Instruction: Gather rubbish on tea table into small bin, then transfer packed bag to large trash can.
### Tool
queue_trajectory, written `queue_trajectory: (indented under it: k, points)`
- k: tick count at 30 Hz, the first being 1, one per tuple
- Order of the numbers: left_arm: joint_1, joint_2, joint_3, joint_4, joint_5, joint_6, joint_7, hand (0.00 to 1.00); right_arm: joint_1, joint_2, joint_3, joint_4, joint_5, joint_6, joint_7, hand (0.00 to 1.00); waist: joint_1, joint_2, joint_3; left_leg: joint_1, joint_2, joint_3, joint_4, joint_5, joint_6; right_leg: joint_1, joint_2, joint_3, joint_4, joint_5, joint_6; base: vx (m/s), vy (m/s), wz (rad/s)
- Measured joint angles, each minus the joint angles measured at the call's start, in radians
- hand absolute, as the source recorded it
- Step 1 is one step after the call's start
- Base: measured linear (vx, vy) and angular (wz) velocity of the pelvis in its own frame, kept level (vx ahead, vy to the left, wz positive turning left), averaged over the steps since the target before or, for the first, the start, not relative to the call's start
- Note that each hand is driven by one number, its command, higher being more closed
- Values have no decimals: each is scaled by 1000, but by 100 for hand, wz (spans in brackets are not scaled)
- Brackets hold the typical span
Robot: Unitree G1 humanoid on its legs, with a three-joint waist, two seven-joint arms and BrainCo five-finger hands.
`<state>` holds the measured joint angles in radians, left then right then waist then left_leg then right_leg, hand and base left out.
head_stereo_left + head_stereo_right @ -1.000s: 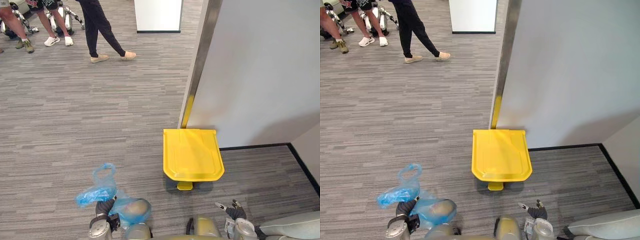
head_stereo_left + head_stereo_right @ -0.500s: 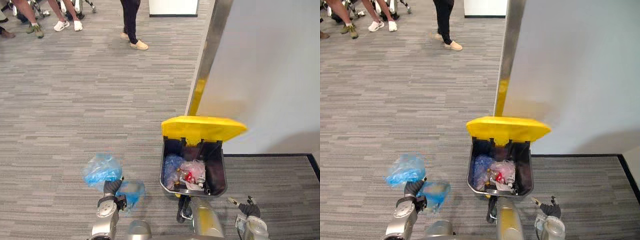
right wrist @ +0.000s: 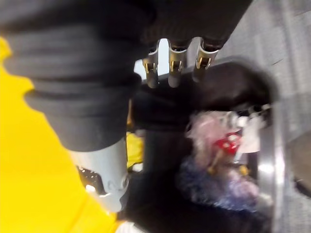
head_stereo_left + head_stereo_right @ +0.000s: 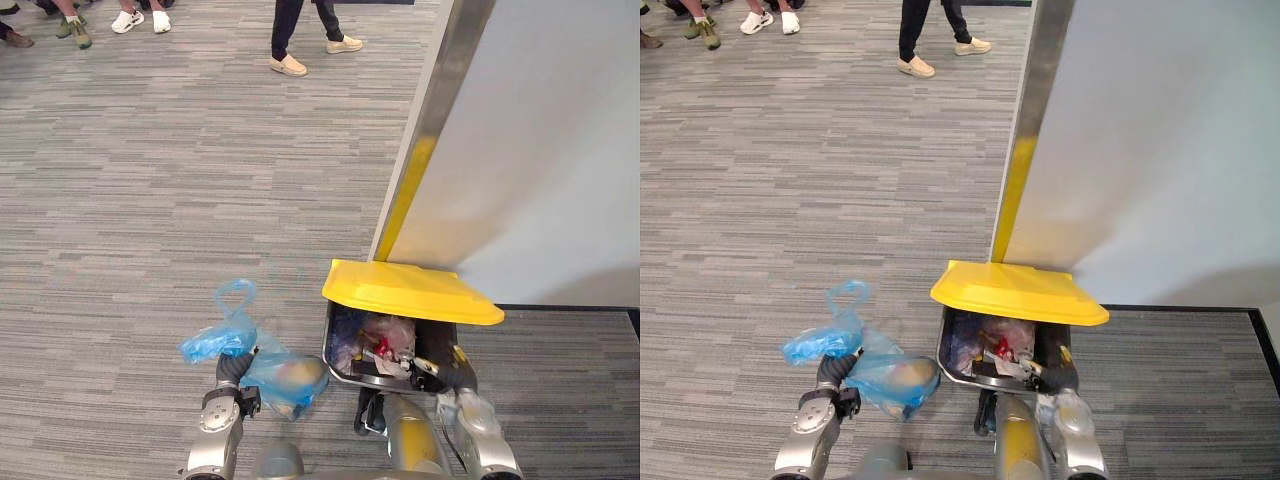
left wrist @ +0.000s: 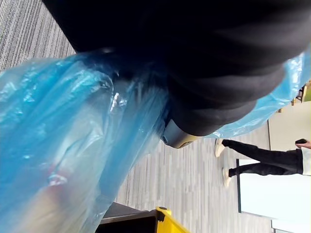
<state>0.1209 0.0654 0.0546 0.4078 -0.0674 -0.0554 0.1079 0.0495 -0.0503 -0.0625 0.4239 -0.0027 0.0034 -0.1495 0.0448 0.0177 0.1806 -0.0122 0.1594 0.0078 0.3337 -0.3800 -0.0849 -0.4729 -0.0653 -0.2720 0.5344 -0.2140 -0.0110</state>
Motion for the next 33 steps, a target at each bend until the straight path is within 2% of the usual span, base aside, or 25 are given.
queue_trajectory:
  k: [2,5,7,11,17,19,20,21,23,25,26,27,28,29,30,32,33]
  points:
    - [7,1,-17,-27,0,-6,0,100,-51,-6,33,-33,-7,-7,-2,0,2,-1,-14,-22,0,-4,-11,14,-14,-21,0,-4,-6,11,-11,6,-32,8]
    - [10,2,-36,-49,-1,-21,0,100,-139,-32,57,-41,-9,-18,-2,0,4,1,-16,-30,0,-9,-40,51,-18,-22,6,-13,-27,29,-21,16,-58,11]
    - [9,20,-64,-55,-2,-30,0,100,-190,-79,71,-43,-10,-19,-3,0,25,2,-16,-35,9,-24,-58,66,-29,-22,12,-24,-39,37,-21,7,-54,16]
    - [-1,59,-77,-57,-14,-44,0,100,-278,-170,71,-6,-10,-18,-5,0,26,2,-17,-54,36,-70,-79,76,-46,-22,25,-52,-50,48,-9,-25,-75,23]
    - [-16,105,-93,-60,-49,-64,-6,100,-430,-243,106,117,-4,-19,-5,0,26,4,-16,-66,82,-118,-132,82,-49,-22,86,-60,-131,79,64,-71,-103,2]
    - [-28,103,-111,-66,-52,-65,-19,100,-454,-267,110,147,1,-20,-6,0,22,3,-16,-90,64,-155,-103,78,-51,-17,106,-46,-181,84,51,-89,-129,14]
    - [-30,101,-133,-78,-59,-65,-22,100,-467,-277,110,164,4,-20,-6,0,21,2,-15,-119,13,-159,-21,68,-37,-1,109,-45,-226,102,31,-115,-86,-9]
    - [-26,101,-145,-102,-63,-66,-23,100,-482,-278,112,185,6,-20,-6,0,21,-1,-12,-125,-28,-144,32,53,-7,20,115,-45,-264,131,10,-128,-82,-15]
    - [-29,101,-155,-140,-79,-70,-35,100,-491,-280,113,202,10,-19,-5,0,16,-2,-11,-132,-48,-132,49,41,16,36,124,-46,-282,144,2,-137,-82,-4]
    - [-31,105,-170,-183,-81,-80,-42,100,-513,-282,117,214,14,-19,-4,0,-2,-8,-7,-144,-48,-143,50,39,17,37,132,-47,-306,144,2,-115,-59,-1]
    - [-34,105,-178,-201,-87,-85,-43,100,-527,-283,118,215,16,-20,-4,0,-7,-6,-5,-161,-45,-151,45,38,24,36,141,-51,-331,135,24,-133,-70,-4]
    - [-62,98,-190,-213,-98,-96,-46,100,-561,-298,114,215,29,-21,-7,0,-1,15,34,-165,-5,-150,30,40,-2,-36,151,70,-96,142,-100,-119,-56,26]
    - [-69,103,-194,-216,-99,-97,-48,100,-562,-304,115,218,32,-22,-9,0,-22,-9,41,-163,-34,-170,29,48,-14,-19,128,158,-71,119,-90,-90,-87,47]
    - [-72,97,-199,-222,-100,-99,-49,100,-574,-315,114,224,34,-22,-10,0,-30,-16,49,-165,-52,-184,38,58,-41,6,110,141,-130,152,-71,-13,-57,33]
    - [-58,103,-214,-247,-116,-101,-50,100,-602,-319,114,229,35,-23,-10,0,-21,-5,48,-187,-56,-196,56,60,-35,25,127,114,-224,193,-51,-2,-65,1]
    - [-67,106,-224,-263,-119,-101,-52,100,-613,-318,114,231,37,-24,-10,0,-19,-9,50,-197,-57,-200,55,57,-28,36,134,98,-276,241,-52,-11,-42,-10]
    - [-77,104,-242,-276,-119,-101,-52,100,-614,-319,115,232,40,-25,-10,0,-22,-8,53,-202,-57,-198,58,57,-28,41,134,93,-293,256,-64,0,0,0]
